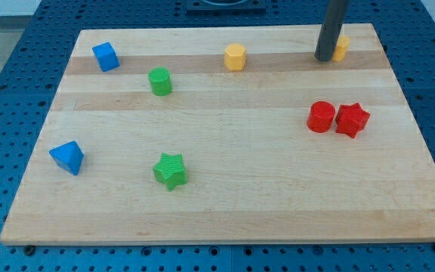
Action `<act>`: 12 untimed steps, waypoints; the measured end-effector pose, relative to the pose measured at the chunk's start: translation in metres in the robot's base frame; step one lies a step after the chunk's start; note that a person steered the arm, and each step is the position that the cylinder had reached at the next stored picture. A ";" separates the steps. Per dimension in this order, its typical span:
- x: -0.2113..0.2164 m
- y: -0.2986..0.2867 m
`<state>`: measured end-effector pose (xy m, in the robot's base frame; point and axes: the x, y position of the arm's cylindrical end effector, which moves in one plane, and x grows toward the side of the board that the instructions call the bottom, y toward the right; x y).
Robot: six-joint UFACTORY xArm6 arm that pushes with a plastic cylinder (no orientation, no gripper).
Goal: Slide the green circle towards blue triangle
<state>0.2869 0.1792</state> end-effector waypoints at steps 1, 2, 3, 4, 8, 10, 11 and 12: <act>0.013 -0.008; 0.035 -0.026; 0.054 -0.039; 0.070 -0.051; 0.083 -0.135; 0.085 -0.175; 0.060 -0.188; 0.037 -0.200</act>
<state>0.3237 -0.0203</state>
